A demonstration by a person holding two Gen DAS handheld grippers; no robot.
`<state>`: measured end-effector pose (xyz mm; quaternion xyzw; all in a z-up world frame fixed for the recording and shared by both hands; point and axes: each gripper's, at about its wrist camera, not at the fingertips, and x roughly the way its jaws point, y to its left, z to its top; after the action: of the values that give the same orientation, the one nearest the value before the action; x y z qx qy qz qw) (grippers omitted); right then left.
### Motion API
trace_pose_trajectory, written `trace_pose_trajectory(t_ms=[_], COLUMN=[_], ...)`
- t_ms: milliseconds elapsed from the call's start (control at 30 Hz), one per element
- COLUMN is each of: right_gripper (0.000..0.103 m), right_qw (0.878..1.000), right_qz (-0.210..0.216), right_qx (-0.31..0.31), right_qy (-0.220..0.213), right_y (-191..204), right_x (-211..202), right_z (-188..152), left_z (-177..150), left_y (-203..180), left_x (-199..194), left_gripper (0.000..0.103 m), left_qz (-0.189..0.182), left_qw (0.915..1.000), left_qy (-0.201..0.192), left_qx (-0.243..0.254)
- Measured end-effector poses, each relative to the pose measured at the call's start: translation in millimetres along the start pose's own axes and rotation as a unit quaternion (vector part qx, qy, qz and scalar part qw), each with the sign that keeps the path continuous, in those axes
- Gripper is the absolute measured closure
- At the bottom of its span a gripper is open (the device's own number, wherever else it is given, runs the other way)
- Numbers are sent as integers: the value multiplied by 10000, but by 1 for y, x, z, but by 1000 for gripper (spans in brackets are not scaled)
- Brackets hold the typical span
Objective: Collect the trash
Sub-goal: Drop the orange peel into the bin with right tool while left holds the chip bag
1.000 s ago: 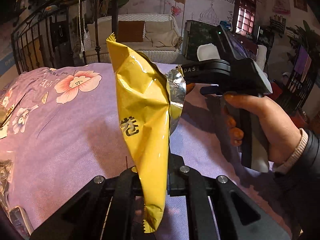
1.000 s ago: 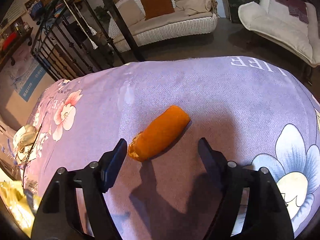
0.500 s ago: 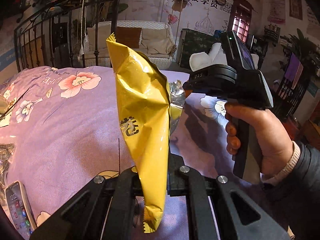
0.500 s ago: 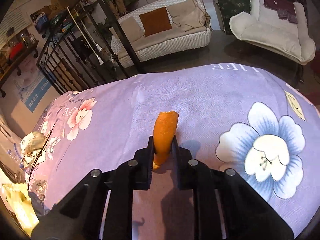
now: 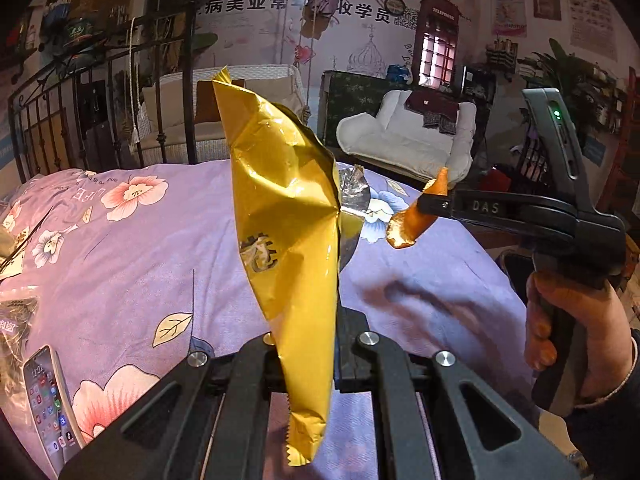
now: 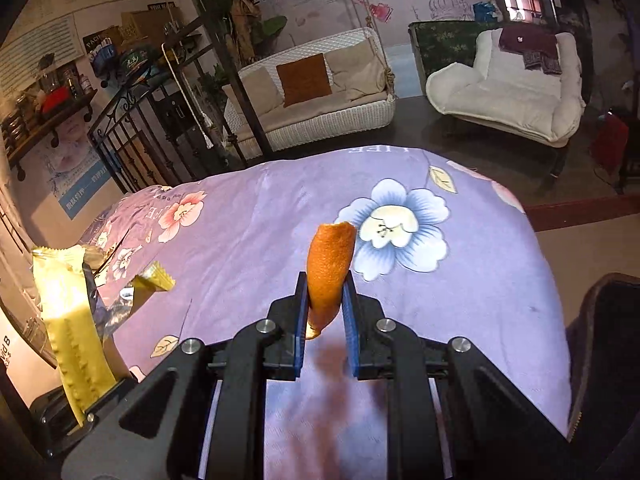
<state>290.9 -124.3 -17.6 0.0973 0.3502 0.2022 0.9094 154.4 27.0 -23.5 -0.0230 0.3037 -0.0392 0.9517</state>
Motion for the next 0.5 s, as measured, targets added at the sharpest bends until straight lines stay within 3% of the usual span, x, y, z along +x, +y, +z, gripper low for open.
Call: trace_pose_trajectory(t_ms=[267, 500], right_gripper=[86, 86], right_qw=[9952, 9783], right_qz=[-773, -1695], right_qx=[415, 1040], right_qy=[-441, -582], right_y=[-62, -124], right_x=[-64, -97], right_z=[-36, -62], left_z=[3, 9], left_y=[-35, -65], left_x=[6, 30], left_gripper=[95, 95], left_qz=[-295, -782], left_qw=[9986, 9954], left_qy=[12, 172], left_qx=[428, 534])
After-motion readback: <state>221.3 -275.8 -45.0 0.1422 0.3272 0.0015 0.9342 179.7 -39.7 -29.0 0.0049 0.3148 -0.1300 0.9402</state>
